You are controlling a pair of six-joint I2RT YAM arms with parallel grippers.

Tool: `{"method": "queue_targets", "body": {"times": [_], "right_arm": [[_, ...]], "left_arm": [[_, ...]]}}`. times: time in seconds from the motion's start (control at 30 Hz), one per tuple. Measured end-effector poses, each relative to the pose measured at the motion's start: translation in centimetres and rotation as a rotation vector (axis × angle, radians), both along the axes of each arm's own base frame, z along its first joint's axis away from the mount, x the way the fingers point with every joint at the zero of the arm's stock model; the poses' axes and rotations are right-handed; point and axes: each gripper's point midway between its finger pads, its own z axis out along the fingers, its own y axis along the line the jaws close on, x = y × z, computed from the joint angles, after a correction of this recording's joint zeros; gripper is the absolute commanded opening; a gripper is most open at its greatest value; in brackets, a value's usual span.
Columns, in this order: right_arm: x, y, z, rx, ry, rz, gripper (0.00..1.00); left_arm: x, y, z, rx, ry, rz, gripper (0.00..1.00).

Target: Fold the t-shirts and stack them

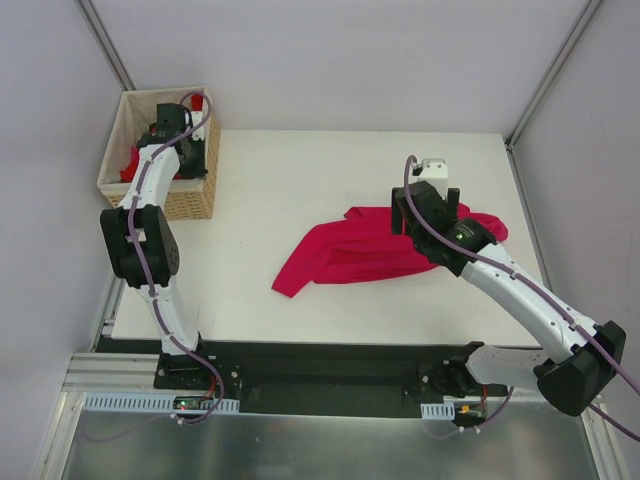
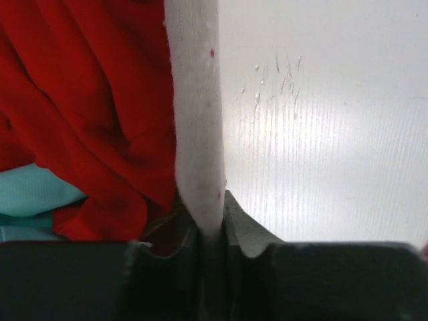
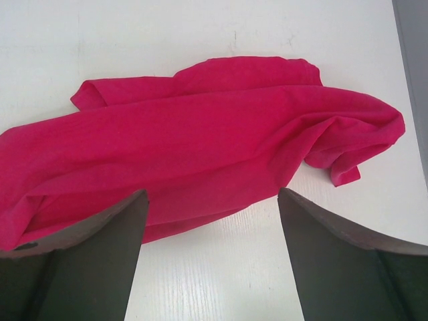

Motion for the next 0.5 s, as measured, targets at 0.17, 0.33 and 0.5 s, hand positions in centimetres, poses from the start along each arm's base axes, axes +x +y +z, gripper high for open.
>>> {"method": "queue_targets", "body": {"times": [0.17, 0.33, 0.5], "right_arm": [[0.1, 0.2, 0.0, 0.006, 0.000, 0.006, 0.82], [0.0, 0.3, 0.0, 0.013, 0.002, 0.014, 0.82], [-0.7, 0.3, 0.9, 0.026, -0.017, 0.027, 0.82]], "left_arm": [[1.7, 0.8, -0.7, 0.021, -0.043, -0.005, 0.99], [1.7, 1.6, 0.1, 0.023, -0.082, 0.025, 0.99], [0.7, 2.0, 4.5, 0.045, -0.164, 0.076, 0.99]]}}
